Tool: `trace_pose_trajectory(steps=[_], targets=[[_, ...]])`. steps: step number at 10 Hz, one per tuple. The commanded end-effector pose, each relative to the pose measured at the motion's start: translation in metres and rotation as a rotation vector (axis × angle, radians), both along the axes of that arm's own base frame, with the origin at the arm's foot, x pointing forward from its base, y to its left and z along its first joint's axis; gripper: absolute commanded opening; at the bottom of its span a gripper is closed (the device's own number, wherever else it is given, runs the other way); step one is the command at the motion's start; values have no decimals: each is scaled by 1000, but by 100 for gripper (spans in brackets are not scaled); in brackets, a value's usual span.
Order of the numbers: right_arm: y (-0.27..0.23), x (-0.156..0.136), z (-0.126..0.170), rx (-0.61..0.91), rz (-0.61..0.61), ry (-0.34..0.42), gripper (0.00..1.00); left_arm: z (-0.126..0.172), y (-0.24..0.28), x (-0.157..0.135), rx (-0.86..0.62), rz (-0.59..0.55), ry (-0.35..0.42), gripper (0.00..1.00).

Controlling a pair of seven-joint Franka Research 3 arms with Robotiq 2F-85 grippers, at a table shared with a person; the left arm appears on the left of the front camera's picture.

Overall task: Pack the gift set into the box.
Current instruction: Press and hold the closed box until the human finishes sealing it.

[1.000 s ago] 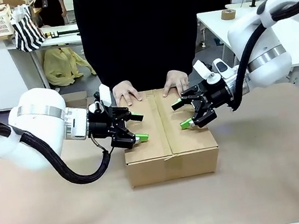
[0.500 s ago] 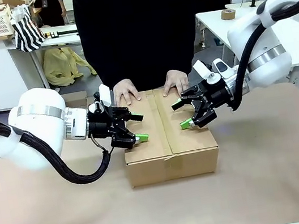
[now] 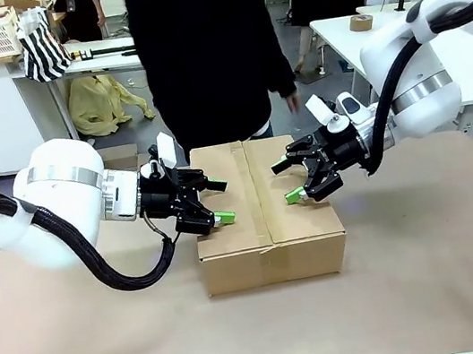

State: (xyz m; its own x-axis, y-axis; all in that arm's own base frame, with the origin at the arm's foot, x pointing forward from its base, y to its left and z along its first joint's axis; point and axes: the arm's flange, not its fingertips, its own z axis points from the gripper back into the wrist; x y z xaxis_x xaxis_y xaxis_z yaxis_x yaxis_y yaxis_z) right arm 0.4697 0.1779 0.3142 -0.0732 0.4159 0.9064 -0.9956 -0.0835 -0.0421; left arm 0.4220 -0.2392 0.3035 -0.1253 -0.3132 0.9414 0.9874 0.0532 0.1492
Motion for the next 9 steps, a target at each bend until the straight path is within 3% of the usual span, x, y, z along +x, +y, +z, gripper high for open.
trace_pose_trajectory(steps=[1, 9], targets=[[0, -1, -1, -2, -1, -2, 100, -3, 1, -3, 13, -3, 0, 100], [0, -1, -1, -2, -1, -2, 100, -3, 1, -3, 13, -3, 0, 100]])
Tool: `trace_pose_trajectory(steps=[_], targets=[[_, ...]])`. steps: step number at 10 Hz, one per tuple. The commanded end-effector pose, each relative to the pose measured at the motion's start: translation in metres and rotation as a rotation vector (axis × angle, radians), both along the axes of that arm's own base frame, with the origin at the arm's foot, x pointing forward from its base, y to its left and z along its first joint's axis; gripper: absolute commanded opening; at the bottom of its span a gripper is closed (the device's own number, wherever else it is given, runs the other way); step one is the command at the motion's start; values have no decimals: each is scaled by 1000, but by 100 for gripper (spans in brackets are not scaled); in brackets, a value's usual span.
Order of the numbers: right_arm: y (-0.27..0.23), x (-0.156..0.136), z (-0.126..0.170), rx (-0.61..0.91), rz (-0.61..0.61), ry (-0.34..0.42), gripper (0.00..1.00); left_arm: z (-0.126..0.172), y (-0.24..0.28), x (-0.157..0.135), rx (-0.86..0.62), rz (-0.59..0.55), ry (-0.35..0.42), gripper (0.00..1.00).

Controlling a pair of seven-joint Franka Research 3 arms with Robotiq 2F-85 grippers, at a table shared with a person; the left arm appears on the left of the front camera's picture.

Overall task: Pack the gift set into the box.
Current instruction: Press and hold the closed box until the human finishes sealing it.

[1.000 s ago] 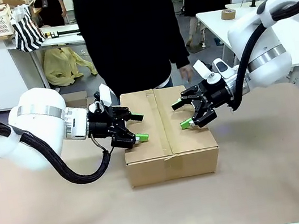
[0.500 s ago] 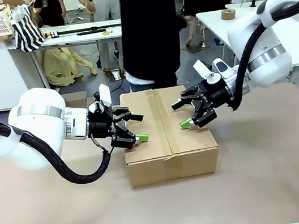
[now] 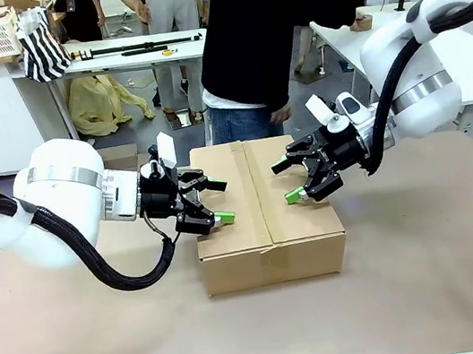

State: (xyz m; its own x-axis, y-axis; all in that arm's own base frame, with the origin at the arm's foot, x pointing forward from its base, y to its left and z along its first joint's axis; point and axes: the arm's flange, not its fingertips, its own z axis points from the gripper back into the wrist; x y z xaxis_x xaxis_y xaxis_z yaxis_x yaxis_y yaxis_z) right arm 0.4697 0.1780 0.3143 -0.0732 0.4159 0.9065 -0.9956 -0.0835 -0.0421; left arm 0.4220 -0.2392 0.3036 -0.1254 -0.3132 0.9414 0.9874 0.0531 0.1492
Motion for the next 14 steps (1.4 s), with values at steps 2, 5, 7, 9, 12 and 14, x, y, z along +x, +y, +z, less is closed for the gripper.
trace_pose_trajectory(steps=[2, 5, 7, 9, 12, 14], targets=[[0, -1, -1, -2, -1, -2, 100, -3, 1, -3, 13, -3, 0, 100], [0, -1, -1, -2, -1, -2, 100, -3, 1, -3, 13, -3, 0, 100], [0, -1, -1, -2, -1, -2, 100, -3, 1, -3, 13, -3, 0, 100], [0, -1, -1, -2, -1, -2, 100, -3, 1, -3, 13, -3, 0, 100], [0, -1, -1, -2, -1, -2, 100, -3, 1, -3, 13, -3, 0, 100], [0, -1, -1, -2, -1, -2, 100, -3, 1, -3, 13, -3, 0, 100]])
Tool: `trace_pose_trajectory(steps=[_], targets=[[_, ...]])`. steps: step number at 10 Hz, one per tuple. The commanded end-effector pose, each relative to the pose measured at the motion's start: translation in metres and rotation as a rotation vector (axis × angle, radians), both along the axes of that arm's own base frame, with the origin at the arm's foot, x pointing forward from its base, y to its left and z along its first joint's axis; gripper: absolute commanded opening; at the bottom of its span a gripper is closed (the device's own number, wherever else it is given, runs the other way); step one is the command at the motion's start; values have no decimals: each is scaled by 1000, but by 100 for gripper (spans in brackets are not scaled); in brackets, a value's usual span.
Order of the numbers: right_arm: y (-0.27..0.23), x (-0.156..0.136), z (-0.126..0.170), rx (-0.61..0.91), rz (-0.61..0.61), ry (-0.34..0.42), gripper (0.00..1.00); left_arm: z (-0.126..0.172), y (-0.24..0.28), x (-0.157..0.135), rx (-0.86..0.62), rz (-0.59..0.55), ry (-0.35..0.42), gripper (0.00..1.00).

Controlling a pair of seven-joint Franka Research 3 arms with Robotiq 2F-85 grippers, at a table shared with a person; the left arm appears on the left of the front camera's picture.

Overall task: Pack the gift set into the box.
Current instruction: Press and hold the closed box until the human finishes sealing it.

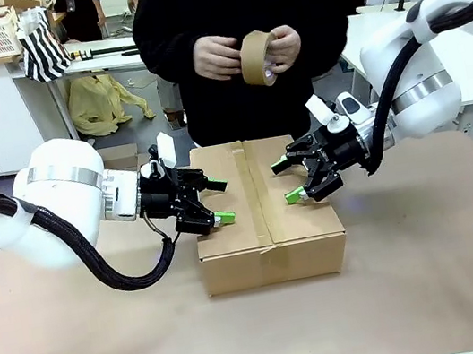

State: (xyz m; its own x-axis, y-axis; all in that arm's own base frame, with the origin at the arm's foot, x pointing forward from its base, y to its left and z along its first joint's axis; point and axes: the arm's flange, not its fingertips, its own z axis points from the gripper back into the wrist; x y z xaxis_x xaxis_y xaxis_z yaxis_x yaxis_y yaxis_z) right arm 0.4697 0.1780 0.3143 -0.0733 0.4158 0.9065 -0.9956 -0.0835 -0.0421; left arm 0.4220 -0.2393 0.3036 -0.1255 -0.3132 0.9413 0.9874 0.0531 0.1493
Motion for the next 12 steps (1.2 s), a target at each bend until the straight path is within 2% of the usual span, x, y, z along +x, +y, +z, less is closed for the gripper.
trace_pose_trajectory(steps=[1, 12], targets=[[0, -1, -1, -2, -1, -2, 100, -3, 1, -3, 13, -3, 0, 100], [0, -1, -1, -2, -1, -2, 100, -3, 1, -3, 13, -3, 0, 100]])
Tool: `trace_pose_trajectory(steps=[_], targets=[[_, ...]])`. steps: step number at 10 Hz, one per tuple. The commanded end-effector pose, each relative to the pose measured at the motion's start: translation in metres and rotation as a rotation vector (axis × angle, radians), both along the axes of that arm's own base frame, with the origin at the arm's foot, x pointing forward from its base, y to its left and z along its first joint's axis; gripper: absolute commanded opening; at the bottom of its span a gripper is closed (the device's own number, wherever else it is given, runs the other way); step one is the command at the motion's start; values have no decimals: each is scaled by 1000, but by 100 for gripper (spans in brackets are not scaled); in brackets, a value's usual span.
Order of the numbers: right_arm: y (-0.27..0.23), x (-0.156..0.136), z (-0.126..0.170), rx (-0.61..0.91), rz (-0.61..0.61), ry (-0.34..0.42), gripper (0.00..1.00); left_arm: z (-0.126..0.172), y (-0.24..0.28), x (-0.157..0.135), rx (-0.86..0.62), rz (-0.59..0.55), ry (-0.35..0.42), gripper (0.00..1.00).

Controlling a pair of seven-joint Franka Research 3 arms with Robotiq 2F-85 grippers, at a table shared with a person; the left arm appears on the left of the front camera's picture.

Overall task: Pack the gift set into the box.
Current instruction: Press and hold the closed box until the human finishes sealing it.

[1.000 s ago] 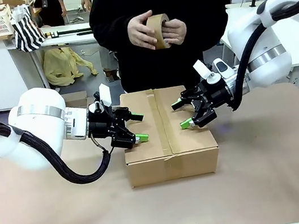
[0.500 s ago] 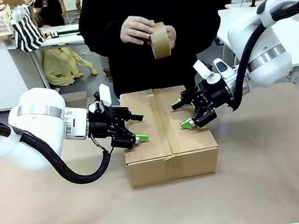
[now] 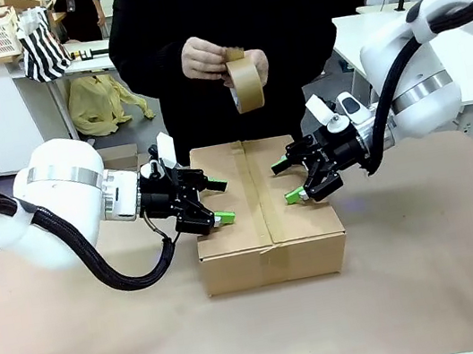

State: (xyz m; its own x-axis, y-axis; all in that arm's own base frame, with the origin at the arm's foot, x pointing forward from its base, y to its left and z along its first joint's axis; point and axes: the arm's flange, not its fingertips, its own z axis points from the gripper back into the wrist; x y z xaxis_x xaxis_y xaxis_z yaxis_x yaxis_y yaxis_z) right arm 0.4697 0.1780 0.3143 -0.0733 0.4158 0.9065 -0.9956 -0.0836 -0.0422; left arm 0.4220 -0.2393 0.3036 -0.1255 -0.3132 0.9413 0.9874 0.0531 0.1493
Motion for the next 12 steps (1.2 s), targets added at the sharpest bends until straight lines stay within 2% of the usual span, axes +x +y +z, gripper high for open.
trace_pose_trajectory(steps=[1, 12], targets=[[0, -1, -1, -2, -1, -2, 100, -3, 1, -3, 13, -3, 0, 100], [0, -1, -1, -2, -1, -2, 100, -3, 1, -3, 13, -3, 0, 100]])
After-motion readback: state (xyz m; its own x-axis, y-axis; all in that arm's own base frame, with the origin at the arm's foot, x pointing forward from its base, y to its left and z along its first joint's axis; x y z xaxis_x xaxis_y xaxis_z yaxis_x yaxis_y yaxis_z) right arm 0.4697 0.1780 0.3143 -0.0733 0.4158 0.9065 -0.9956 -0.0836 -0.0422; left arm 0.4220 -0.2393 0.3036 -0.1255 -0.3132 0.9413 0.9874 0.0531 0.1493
